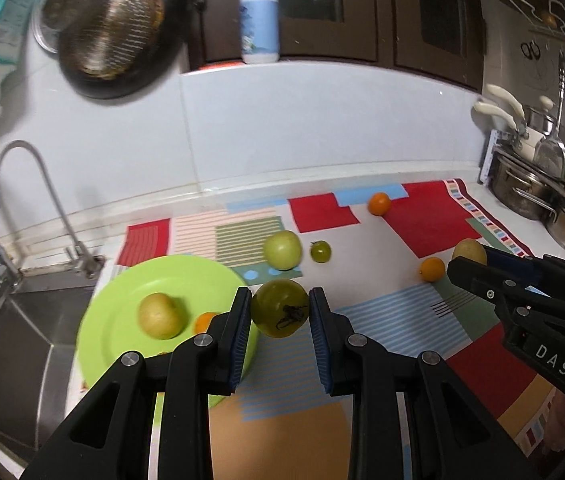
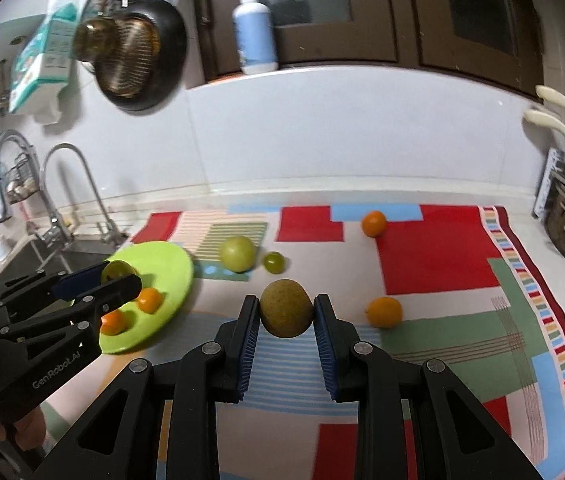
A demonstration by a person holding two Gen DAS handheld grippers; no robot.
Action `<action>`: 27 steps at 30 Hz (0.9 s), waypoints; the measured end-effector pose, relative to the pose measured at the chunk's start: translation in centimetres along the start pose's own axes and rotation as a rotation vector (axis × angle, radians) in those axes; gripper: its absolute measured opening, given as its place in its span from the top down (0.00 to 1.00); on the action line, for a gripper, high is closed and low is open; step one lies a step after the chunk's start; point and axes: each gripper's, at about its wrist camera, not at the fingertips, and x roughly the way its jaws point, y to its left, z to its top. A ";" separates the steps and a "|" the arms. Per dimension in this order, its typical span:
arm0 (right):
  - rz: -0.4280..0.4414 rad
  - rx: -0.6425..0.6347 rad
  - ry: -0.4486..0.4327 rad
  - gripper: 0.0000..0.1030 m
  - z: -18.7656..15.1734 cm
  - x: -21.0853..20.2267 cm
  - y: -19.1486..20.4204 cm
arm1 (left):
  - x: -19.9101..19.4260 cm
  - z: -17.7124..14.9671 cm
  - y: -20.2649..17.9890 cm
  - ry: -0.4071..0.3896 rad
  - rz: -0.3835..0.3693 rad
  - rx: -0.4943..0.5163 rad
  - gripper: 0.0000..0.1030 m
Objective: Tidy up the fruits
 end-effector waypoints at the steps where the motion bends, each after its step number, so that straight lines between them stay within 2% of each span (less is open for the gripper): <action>1: 0.008 -0.005 -0.005 0.72 0.1 -0.1 0.4 | -0.5 -0.1 0.4 -0.005 0.008 -0.003 0.72; 13: 0.115 -0.067 -0.049 0.72 1.0 -0.4 6.1 | -4.2 -0.8 5.5 -0.045 0.112 -0.045 0.72; 20: 0.170 -0.107 -0.063 0.72 2.1 1.0 9.6 | -4.3 -1.0 8.9 -0.043 0.154 -0.067 0.72; 27: 0.202 -0.127 -0.036 0.72 2.6 3.6 12.4 | -2.7 -1.2 11.6 -0.022 0.176 -0.085 0.72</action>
